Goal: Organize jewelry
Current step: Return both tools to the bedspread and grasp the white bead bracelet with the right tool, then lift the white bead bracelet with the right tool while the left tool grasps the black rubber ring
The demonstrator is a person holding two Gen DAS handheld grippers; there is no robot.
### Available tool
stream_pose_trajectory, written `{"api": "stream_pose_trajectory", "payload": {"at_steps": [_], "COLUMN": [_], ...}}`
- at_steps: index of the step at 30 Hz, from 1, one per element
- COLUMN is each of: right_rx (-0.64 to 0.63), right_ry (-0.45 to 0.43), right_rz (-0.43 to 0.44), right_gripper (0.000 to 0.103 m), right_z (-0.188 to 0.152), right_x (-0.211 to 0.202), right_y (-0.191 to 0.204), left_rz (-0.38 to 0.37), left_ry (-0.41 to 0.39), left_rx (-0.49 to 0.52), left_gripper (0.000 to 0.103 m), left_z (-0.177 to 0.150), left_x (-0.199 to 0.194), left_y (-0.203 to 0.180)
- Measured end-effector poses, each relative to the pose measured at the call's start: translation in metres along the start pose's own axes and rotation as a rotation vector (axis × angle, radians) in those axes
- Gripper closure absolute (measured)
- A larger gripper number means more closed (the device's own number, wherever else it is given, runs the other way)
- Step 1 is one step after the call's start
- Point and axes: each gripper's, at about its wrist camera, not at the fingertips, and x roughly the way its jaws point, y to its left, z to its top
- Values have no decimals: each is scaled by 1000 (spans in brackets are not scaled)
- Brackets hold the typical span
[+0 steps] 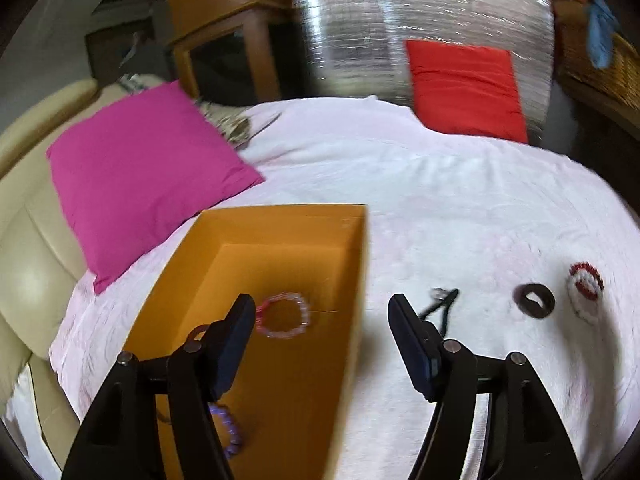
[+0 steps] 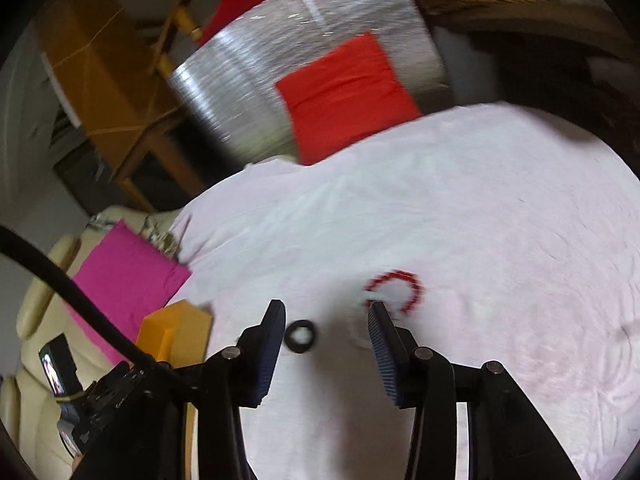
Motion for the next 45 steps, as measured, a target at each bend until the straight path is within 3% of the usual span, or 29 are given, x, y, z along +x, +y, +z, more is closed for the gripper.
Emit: {"api": "stream_pose_trajectory", "payload": {"at_steps": [9, 15, 23, 24, 26, 27, 28, 29, 32, 37, 45], "right_rx": [105, 95, 82, 82, 59, 28, 6, -10, -31, 23, 112], "right_ry": [51, 127, 202, 215, 237, 223, 218, 216, 187, 120, 133], "right_rz": [-19, 18, -29, -33, -66, -88, -91, -89, -108, -51, -19], "right_gripper": [57, 57, 60, 62, 75, 78, 90, 92, 92, 92, 92], "right_z": [-7, -7, -6, -7, -9, -10, -9, -9, -8, 0, 5], "right_x": [17, 51, 98, 104, 113, 112, 112, 110, 96, 60, 52], "right_y": [-58, -57, -57, -58, -56, -52, -49, -46, -41, -50, -69], "left_rz": [-24, -76, -101, -108, -128, -138, -152, -171, -222, -291, -423], "left_ry": [25, 45, 73, 78, 86, 88, 92, 98, 122, 156, 208], "left_rx": [89, 93, 128, 132, 139, 144, 151, 158, 172, 189, 124], "left_gripper": [33, 33, 33, 33, 32, 32, 32, 32, 32, 31, 28], "left_z": [-1, 2, 3, 3, 3, 3, 3, 2, 1, 1, 4], "left_x": [6, 9, 19, 20, 22, 23, 24, 25, 31, 43, 62], "left_y": [-45, -65, -81, -84, -91, -94, -99, -104, -118, -139, -163]}}
